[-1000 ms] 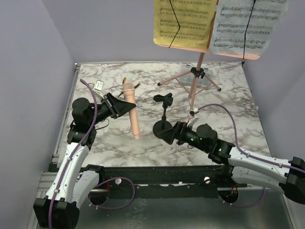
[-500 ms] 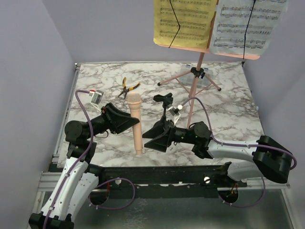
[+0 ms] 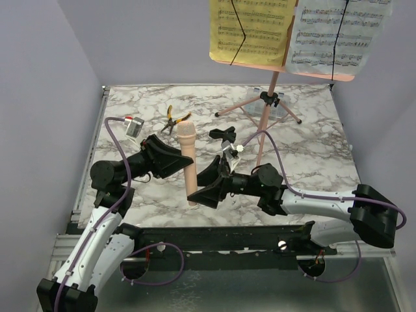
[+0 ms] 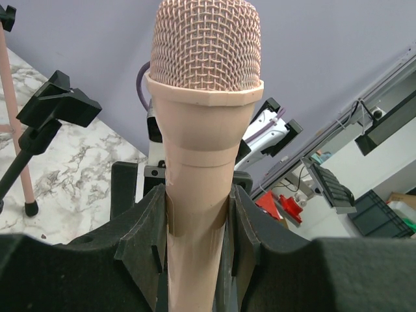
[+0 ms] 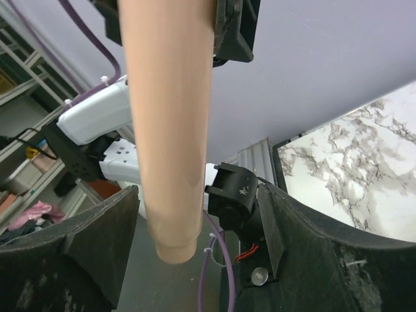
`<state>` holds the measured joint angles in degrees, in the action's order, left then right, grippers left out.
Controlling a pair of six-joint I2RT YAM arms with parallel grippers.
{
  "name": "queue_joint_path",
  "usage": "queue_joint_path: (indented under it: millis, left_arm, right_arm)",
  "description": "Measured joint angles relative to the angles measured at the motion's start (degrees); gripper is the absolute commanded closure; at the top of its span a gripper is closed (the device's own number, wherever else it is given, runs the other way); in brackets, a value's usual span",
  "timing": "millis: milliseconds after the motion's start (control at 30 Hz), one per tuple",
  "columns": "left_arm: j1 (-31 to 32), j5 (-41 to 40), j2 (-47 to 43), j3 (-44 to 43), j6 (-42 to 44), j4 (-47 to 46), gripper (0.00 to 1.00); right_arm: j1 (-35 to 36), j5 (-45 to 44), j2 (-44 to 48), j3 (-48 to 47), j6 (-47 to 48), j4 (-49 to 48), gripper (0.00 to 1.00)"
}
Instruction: Set up the instrument practice props
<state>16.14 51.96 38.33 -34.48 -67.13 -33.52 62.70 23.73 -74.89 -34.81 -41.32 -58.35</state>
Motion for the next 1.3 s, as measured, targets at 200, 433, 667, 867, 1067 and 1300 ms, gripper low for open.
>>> queue_joint_path:
  millis: [200, 433, 667, 867, 1067, 1300]
  left_arm:
    - [2.2, -1.5, 2.1, 0.0, -1.0, -2.0, 1.0]
    - [7.0, -4.5, 7.2, -0.6, -0.7, -4.8, 0.74]
    - [9.3, -5.4, 10.5, -3.3, -2.3, -6.1, 0.01]
    - [9.4, -6.4, 12.7, -6.3, -3.4, -5.9, 0.01]
    - [10.4, -6.7, 16.1, -9.6, -3.8, -5.9, 0.1]
    - [14.6, -8.1, 17.2, -10.1, -2.7, -5.7, 0.25]
  right_arm:
    - [0.2, -0.9, 0.2, -1.8, 3.5, 4.3, 0.24]
    - [0.6, -1.4, 1.2, -4.0, 5.6, 9.5, 0.99]
    - [0.6, -4.0, 7.9, -3.4, 9.5, 17.2, 0.99]
    - [0.6, -4.0, 12.0, -3.1, 11.3, 23.3, 0.99]
    - [0.6, -3.9, 11.7, -3.1, 11.4, 27.5, 0.99]
    - [0.6, -3.5, 10.8, -3.1, 11.4, 28.4, 0.99]
